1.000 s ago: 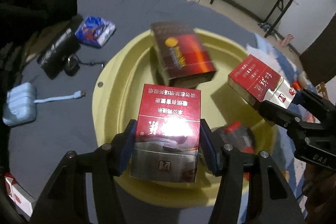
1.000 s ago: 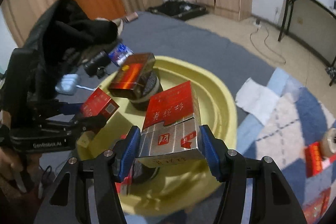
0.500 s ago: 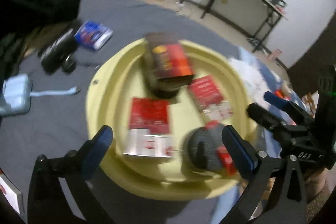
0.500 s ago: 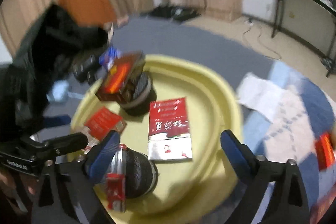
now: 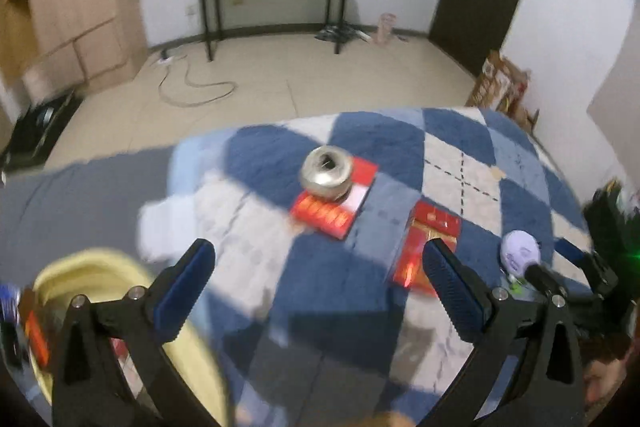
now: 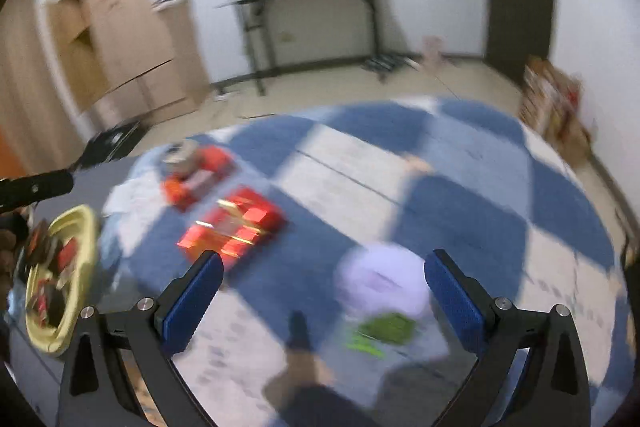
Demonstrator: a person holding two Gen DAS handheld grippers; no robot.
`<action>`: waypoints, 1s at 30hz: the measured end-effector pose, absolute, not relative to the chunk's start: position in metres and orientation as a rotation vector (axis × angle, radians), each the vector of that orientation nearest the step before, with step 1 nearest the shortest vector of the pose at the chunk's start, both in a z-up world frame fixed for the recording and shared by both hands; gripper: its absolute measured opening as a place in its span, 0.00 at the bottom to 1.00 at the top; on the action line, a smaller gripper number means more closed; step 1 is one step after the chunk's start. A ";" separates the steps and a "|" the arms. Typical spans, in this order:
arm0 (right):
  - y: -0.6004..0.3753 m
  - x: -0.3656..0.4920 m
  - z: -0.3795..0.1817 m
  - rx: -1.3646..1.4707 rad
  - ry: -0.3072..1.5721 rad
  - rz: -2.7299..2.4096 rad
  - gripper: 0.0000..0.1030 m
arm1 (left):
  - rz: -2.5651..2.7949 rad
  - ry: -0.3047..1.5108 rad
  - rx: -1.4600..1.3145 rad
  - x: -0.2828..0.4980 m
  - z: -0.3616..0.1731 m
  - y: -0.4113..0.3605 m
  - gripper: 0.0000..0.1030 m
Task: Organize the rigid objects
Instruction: 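Grasp the silver tin with the left tool while the right tool grasps the lavender plush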
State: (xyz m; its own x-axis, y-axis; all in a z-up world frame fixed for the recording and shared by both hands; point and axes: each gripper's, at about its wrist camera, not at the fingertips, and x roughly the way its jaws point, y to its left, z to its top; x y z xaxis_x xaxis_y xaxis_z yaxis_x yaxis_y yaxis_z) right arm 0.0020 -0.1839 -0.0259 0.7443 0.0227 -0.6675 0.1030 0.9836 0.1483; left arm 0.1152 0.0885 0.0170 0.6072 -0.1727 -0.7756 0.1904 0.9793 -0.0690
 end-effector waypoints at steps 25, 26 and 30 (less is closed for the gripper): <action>-0.212 0.022 -0.070 0.170 0.697 -0.029 0.51 | -0.164 0.855 0.081 0.155 -0.009 0.066 0.49; -0.210 0.020 -0.066 0.160 0.688 -0.018 0.51 | -0.167 0.836 0.063 0.140 0.005 0.073 0.49; -0.190 0.002 -0.028 0.116 0.604 0.086 0.51 | -0.156 0.770 0.010 0.074 0.058 0.112 0.49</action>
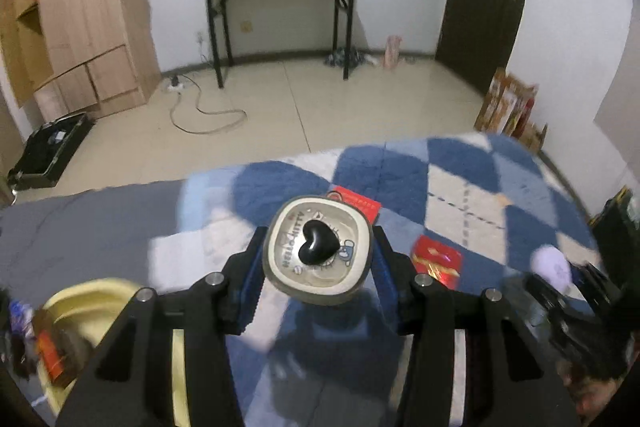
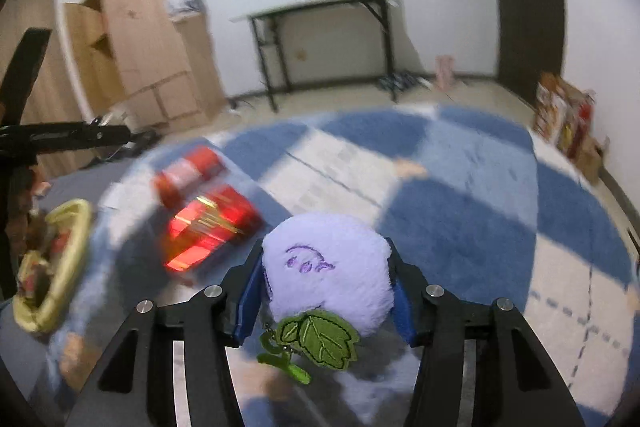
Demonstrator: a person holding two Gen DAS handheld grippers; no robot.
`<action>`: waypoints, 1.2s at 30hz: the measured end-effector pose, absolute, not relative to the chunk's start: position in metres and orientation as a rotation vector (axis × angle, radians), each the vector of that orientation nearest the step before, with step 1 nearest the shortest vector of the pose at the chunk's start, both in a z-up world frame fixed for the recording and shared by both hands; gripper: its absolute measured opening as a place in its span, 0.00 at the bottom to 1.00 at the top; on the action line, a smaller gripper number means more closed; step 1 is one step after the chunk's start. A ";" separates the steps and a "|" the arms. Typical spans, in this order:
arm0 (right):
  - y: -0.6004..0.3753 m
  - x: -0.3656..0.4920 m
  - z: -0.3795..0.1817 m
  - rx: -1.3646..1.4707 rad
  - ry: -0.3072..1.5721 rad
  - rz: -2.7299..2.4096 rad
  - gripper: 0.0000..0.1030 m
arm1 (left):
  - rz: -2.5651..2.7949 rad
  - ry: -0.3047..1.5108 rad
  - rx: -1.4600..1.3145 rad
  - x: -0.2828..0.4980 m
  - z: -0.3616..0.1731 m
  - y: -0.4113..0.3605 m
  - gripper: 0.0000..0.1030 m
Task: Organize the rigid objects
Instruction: 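Place the silver tin and lavender plush into the yellow tray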
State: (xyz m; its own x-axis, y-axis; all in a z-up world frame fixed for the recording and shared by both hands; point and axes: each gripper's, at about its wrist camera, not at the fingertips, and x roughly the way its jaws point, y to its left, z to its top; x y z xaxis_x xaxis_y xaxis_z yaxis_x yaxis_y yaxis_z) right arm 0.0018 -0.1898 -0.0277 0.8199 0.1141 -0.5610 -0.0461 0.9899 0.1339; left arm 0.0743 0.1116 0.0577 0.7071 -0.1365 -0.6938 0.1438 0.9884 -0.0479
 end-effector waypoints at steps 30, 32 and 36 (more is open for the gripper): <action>0.218 0.110 -0.049 -0.327 0.893 0.704 0.53 | 0.290 0.950 -0.350 -0.054 -0.073 0.365 0.49; 0.224 0.108 -0.057 -0.325 0.900 0.692 0.56 | 0.290 0.938 -0.327 -0.056 -0.070 0.363 0.53; 0.223 0.099 -0.060 -0.280 0.870 0.695 0.83 | 0.351 0.843 -0.261 -0.072 -0.052 0.358 0.93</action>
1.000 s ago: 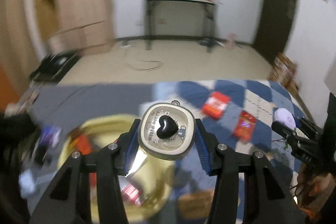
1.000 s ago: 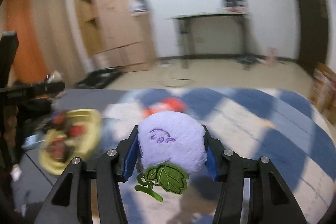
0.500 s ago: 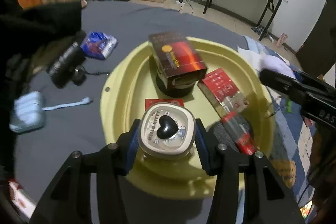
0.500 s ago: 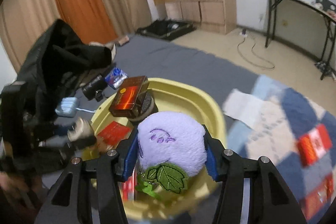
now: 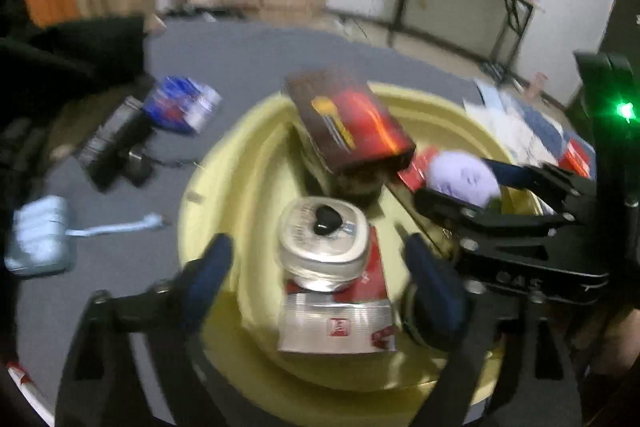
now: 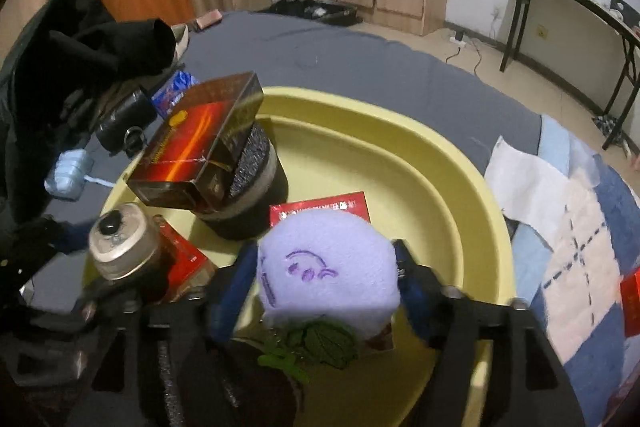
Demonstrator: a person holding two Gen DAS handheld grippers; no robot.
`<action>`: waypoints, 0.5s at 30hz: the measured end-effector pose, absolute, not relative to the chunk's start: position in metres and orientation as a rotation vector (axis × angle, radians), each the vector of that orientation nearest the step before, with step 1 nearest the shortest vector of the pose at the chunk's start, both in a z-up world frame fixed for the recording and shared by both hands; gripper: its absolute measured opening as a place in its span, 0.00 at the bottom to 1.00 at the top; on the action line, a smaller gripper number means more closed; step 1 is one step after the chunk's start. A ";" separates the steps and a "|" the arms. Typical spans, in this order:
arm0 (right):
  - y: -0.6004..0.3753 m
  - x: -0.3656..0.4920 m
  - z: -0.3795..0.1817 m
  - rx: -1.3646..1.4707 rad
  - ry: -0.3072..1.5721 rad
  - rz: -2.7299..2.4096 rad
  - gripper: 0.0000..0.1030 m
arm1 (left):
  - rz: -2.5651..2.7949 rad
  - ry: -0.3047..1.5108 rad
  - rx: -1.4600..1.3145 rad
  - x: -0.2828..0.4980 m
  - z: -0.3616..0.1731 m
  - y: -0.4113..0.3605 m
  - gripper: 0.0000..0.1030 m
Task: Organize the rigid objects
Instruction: 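Place the silver tin and lavender plush into the yellow tray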
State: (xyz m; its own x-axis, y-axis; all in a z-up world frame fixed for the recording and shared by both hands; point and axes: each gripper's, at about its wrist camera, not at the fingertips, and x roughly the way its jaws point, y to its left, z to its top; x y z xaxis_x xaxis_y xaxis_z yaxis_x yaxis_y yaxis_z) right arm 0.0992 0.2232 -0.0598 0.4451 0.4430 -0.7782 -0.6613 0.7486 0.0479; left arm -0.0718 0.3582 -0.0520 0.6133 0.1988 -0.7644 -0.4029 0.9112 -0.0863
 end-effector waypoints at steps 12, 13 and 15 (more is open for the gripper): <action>0.110 0.045 0.004 -0.042 0.690 0.512 1.00 | 0.262 0.760 -0.263 -0.081 0.037 0.304 1.00; 0.091 0.039 0.010 -0.017 0.678 0.497 1.00 | 0.240 0.755 -0.262 -0.075 0.044 0.295 1.00; 0.054 0.023 0.021 -0.002 0.641 0.453 1.00 | 0.184 0.744 -0.256 -0.061 0.060 0.269 1.00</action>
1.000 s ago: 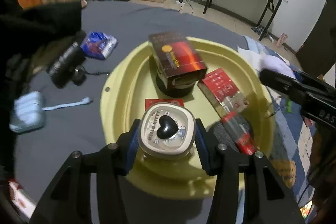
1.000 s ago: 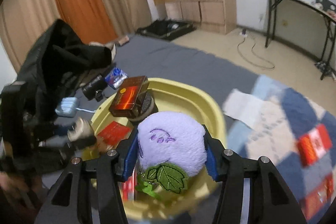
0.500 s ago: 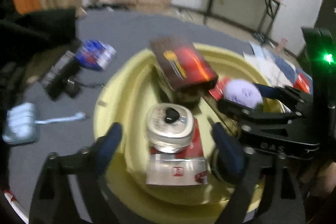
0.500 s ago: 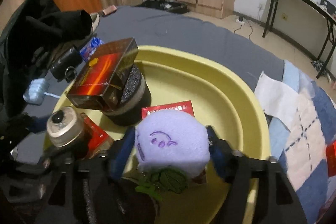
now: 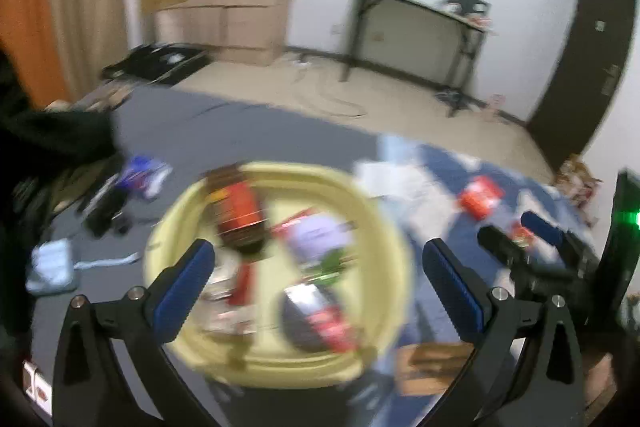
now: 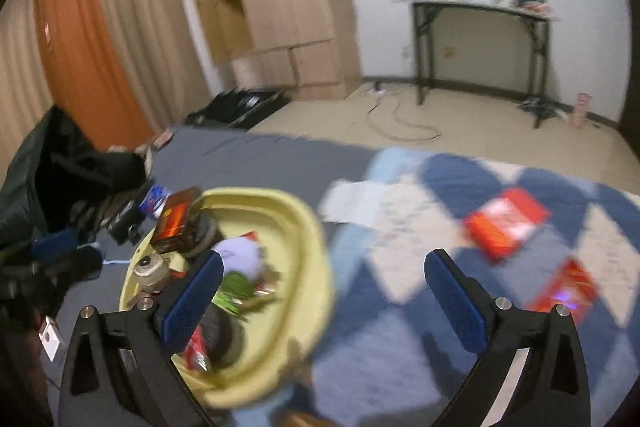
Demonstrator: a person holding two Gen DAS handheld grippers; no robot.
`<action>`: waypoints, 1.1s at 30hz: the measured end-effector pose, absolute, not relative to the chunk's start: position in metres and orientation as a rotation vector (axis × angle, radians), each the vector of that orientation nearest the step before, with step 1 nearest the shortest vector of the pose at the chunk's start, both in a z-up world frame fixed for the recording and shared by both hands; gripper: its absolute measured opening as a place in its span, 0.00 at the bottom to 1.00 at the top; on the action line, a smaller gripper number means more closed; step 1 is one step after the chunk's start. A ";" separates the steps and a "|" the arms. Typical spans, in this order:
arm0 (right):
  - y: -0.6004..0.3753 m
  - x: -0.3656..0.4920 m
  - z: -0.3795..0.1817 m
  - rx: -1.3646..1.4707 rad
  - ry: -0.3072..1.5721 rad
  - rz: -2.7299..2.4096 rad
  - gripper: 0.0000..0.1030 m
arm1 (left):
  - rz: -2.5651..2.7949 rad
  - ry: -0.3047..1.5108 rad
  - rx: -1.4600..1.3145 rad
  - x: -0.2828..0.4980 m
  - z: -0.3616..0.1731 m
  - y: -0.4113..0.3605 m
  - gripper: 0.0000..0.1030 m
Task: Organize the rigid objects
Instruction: 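Place the silver tin and lavender plush into the yellow tray, then grasp the red box with the left tool while the right tool grasps a red pack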
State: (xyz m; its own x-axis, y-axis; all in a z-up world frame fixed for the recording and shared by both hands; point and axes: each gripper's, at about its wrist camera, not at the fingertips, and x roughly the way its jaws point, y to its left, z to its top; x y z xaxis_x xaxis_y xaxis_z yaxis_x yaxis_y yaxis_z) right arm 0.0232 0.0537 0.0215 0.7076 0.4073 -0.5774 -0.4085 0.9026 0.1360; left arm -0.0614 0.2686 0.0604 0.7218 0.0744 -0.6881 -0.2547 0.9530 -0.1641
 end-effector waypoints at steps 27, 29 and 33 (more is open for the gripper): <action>-0.239 -0.038 0.035 0.123 0.608 0.258 1.00 | -0.046 0.930 -0.149 0.032 0.034 0.079 1.00; -0.234 -0.029 0.021 0.111 0.635 0.261 1.00 | -0.070 0.928 -0.099 0.038 0.029 0.070 1.00; -0.223 -0.012 -0.002 0.082 0.698 0.267 1.00 | -0.122 0.946 -0.038 0.074 0.022 0.063 1.00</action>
